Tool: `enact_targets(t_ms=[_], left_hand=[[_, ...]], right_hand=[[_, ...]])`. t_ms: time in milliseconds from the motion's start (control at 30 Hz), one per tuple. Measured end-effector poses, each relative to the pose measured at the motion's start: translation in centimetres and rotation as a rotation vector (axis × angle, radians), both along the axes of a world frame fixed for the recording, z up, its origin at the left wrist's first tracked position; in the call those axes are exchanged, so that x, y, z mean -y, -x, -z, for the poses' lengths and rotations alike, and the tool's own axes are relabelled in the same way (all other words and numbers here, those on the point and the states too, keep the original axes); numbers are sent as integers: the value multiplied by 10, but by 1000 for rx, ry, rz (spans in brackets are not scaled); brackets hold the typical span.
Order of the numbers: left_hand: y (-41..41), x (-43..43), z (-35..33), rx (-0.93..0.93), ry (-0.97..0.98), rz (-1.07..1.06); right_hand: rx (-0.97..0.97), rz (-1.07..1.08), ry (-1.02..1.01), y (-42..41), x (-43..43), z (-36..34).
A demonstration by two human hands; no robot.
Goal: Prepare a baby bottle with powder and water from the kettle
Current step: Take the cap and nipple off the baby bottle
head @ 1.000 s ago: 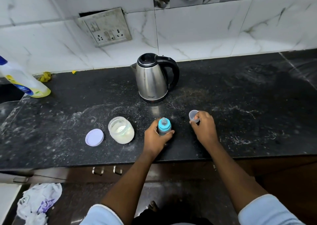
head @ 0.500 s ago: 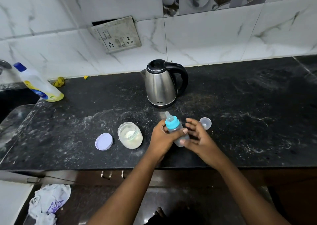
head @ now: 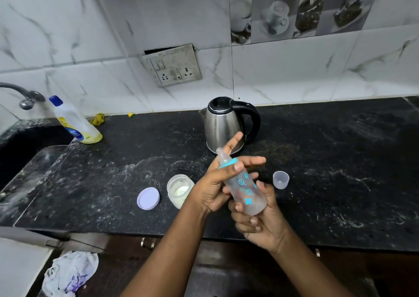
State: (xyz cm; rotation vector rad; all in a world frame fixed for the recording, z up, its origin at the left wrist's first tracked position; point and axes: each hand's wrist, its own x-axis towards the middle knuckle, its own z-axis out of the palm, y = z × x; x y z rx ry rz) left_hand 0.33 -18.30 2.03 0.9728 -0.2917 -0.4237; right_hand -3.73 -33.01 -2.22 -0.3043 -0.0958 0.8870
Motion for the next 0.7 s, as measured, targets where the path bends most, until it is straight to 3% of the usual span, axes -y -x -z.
enact_targets(t_ms=[300, 467, 533, 600, 700], left_hand=[[-6, 7, -7, -127, 22, -165], [-3, 33, -5, -147, -262, -589], [2, 40, -1, -104, -318, -658], [8, 42, 3, -44, -294, -560], [18, 37, 9, -21, -207, -378]], right_hand=[[357, 207, 404, -4, 6, -3], [737, 584, 1097, -14, 7, 6], [812, 667, 1275, -12, 5, 13], [770, 720, 1244, -13, 4, 20], [590, 712, 960, -18, 12, 21]])
